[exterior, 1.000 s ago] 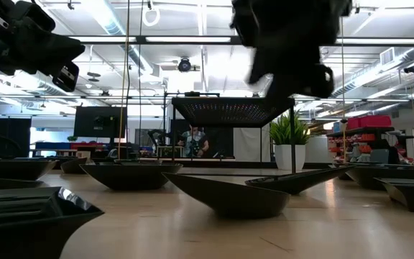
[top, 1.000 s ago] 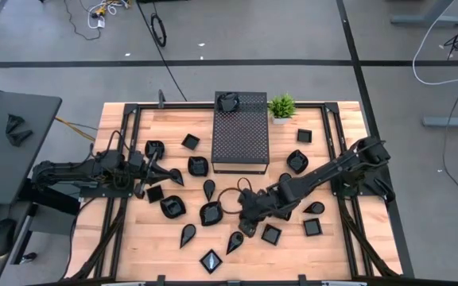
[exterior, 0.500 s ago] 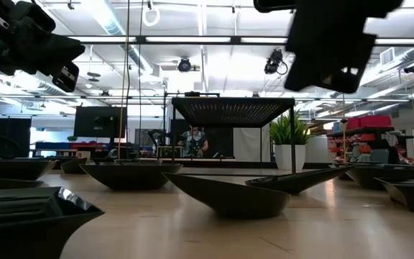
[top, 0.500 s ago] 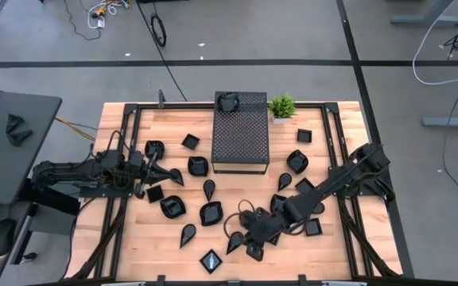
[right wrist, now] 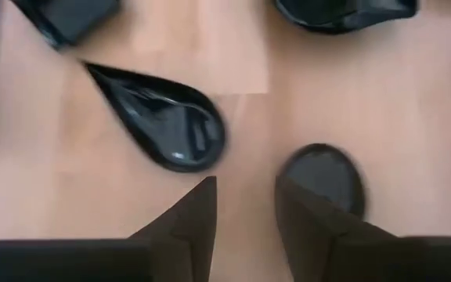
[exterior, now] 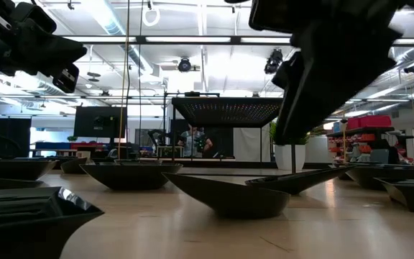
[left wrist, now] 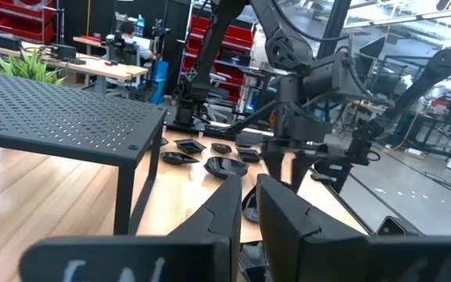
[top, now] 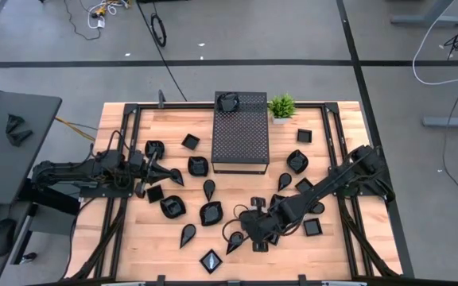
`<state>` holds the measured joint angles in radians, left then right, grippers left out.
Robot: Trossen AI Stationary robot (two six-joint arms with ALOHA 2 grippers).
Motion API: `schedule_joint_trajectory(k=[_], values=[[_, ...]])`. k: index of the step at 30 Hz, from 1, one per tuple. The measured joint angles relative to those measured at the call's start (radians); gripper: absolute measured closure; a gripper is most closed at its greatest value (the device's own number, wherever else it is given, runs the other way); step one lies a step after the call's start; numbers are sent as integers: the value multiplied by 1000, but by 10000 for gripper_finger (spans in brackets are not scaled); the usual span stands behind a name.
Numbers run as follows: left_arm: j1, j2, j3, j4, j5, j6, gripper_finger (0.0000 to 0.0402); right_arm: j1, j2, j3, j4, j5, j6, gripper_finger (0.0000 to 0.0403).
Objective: Pick & Place Mini shaped plates
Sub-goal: Put the black drop-shaped plate on the shelf
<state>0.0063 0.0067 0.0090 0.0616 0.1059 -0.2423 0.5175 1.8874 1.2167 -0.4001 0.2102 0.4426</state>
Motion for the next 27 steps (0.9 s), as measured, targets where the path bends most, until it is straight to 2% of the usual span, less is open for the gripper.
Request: schedule_joint_trajectory(k=[5, 9, 13, 17, 24, 27], values=[[0, 0, 0, -3, -1, -8, 353, -3, 50, 0, -2, 1, -127, 270], [0, 0, 0, -4, -1, -9, 353, -3, 77, 0, 1, 4, -141, 270], [0, 0, 0, -5, -1, -8, 353, -1, 97, 0, -1, 58, -138, 278], [0, 0, 0, -5, -1, -9, 353, -1, 101, 0, -2, 91, -138, 308], [0, 0, 0, -6, -1, -9, 353, -1, 101, 0, -4, 96, -138, 391], [0, 0, 0, -6, -1, -9, 353, -1, 98, 0, -4, 92, -137, 394]])
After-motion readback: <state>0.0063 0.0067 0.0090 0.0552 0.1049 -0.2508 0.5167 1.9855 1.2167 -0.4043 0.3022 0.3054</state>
